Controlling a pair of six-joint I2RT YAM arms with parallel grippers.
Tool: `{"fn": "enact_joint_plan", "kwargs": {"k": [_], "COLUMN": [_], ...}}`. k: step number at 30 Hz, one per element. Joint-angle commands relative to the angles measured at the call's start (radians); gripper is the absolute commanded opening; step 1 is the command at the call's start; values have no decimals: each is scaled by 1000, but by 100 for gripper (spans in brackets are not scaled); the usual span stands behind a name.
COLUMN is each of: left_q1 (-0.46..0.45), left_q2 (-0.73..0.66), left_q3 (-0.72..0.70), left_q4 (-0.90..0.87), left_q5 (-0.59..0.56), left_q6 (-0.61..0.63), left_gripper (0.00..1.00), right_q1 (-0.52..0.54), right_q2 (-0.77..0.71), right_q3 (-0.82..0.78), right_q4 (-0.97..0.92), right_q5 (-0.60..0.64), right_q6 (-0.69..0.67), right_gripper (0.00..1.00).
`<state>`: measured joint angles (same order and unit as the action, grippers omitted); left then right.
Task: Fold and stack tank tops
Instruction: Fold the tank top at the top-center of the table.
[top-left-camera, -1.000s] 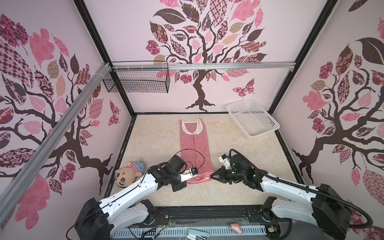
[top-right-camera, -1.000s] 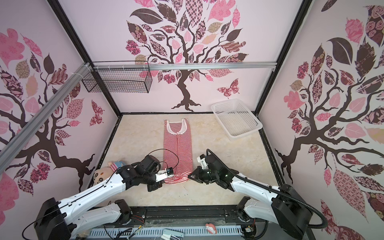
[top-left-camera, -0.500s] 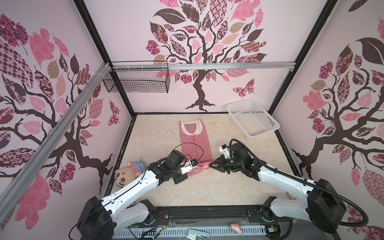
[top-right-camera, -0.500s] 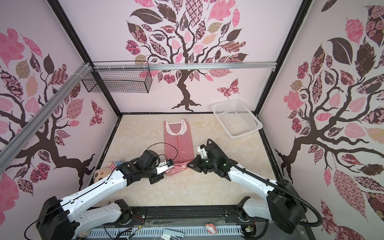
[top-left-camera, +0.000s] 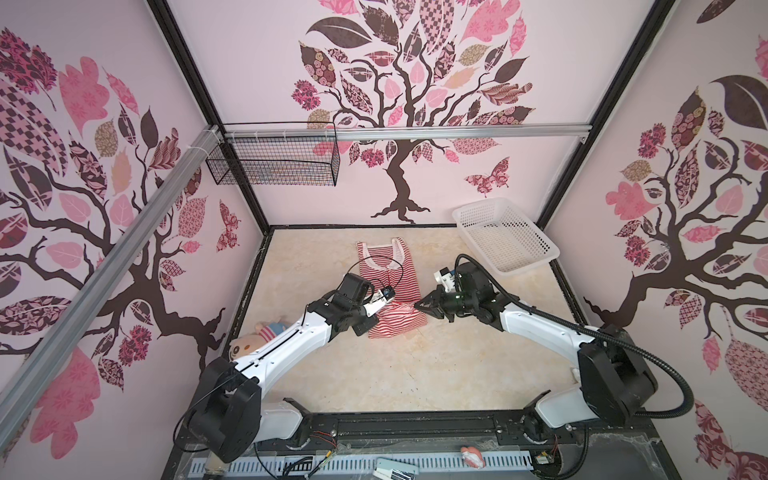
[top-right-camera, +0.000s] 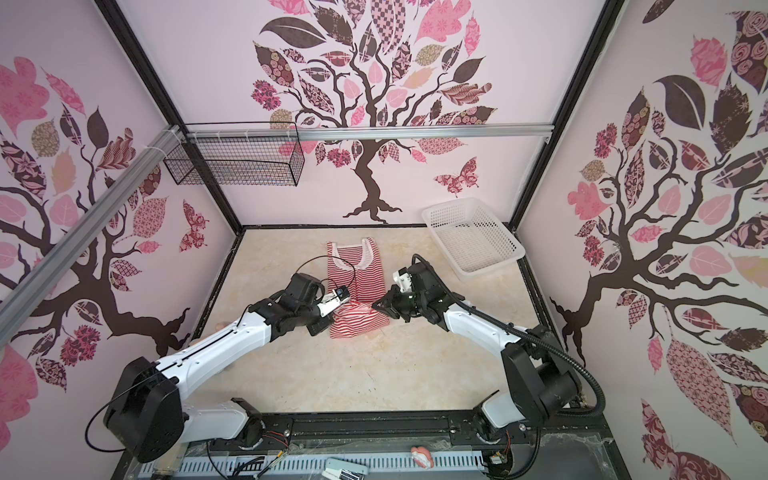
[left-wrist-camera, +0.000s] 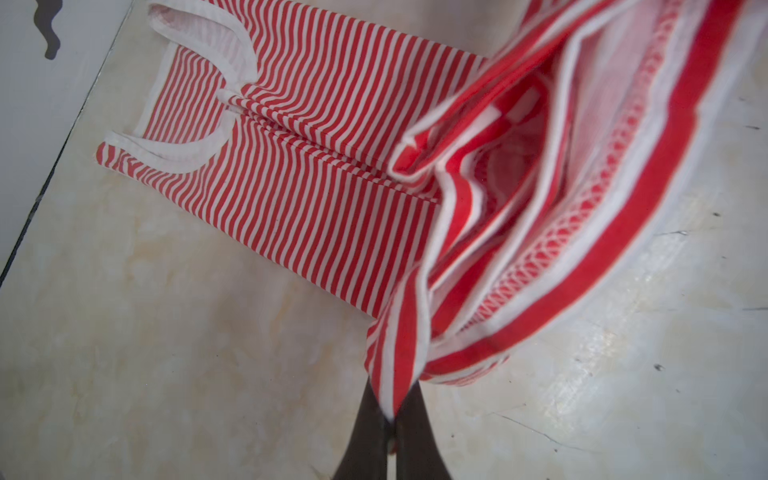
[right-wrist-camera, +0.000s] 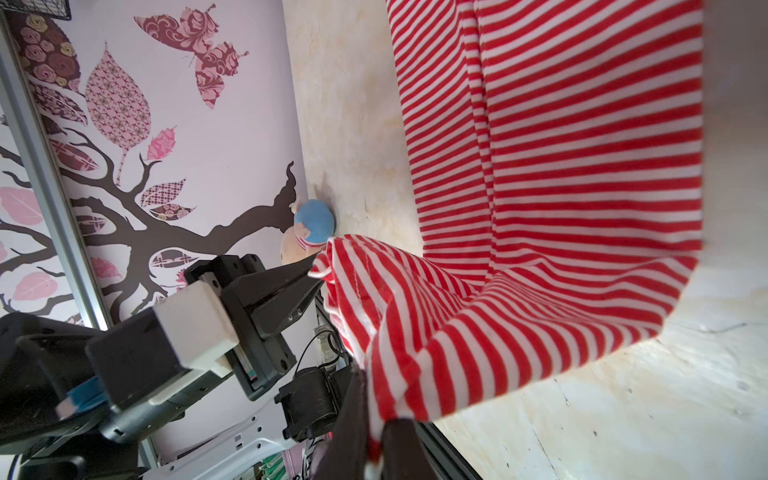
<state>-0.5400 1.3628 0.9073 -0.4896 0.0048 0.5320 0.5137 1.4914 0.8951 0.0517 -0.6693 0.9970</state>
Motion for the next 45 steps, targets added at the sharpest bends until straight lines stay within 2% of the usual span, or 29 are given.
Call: {"fn": "enact_joint_plan", "kwargs": {"k": [1,13,18,26,45], "left_q1": [43,140,161,167,224], "left_q2": [65,261,274,212,450], "left_q3": [64,198,224,251,361], "left_q4": [47,85,100,90,100], "left_q5": [-6,14,29,77,46], "left_q6": [7,3,-10,-17,-14], "left_gripper": [3,3,3,4,5], "right_q1": [-24,-105,-116,-117,-155], "right_q2": [58,304,342,301,591], "right_q3": [61,171,235,307,464], "right_q4": [24,161,173,117,183], "right_q5": [-45,-137,-157,-153,-182], "right_q6": [-21,36,55,37,76], "right_gripper": [10,9,8,9,10]}}
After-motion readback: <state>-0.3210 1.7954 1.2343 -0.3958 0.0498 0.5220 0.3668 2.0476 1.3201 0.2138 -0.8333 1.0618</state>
